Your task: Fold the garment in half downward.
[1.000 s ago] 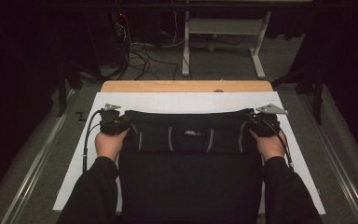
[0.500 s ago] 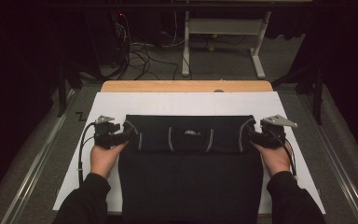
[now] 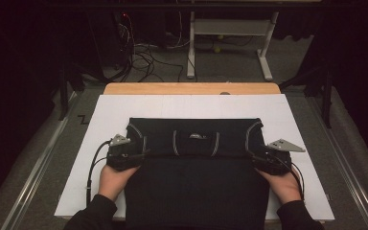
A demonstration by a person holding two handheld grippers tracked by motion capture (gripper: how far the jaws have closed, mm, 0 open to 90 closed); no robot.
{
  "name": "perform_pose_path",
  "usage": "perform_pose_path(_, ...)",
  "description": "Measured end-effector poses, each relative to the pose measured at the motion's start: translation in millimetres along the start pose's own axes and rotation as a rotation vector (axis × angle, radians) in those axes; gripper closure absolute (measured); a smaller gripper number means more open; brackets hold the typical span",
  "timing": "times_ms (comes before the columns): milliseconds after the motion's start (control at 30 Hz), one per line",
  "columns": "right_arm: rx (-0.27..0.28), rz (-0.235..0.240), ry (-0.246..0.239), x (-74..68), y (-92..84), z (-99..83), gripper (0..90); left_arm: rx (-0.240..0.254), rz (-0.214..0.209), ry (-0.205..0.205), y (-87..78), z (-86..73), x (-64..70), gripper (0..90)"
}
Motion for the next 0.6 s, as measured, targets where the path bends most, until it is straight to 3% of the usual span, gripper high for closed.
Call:
perform_pose_path(67, -0.034, -0.008, -0.028, -1.5, 4.7, -3.9, 43.4, -0.019, -0.004, 0.009, 3.9, -2.1, 2.4, 30.2)
perform_pose_path(167, -0.06, 0.005, -0.031, -4.1, 9.0, -6.1, 48.3, -0.048, 0.016, 0.023, 8.8, -4.0, 2.3, 36.0)
perform_pose_path(300, -0.079, 0.013, -0.034, -4.9, 12.3, -6.1, 54.7, -0.045, 0.02, 0.026, 8.2, -4.0, -1.2, 53.4)
perform_pose_path(367, -0.091, 0.013, -0.046, -7.3, 13.6, -6.7, 61.9, -0.048, 0.014, 0.03, 7.5, -4.3, -1.5, 57.9)
perform_pose_path(467, -0.073, -0.001, -0.069, -9.3, 11.8, -4.6, 78.9, -0.022, 0.022, 0.056, 4.8, -1.8, 1.5, 69.7)
perform_pose_path(600, -0.04, 0.005, -0.072, -10.3, 5.2, -0.5, 82.5, 0.017, 0.025, 0.07, -1.8, 3.6, 4.1, 75.3)
Point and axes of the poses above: each handheld gripper's, and its own axes: y roughly forward along the jaws, z roughly out of its top, x roughly to its right, the point moved 8 cm from there along y, roughly forward along the jaws, and after that the axes turned 4 degrees about y, right-handed, at the moved point
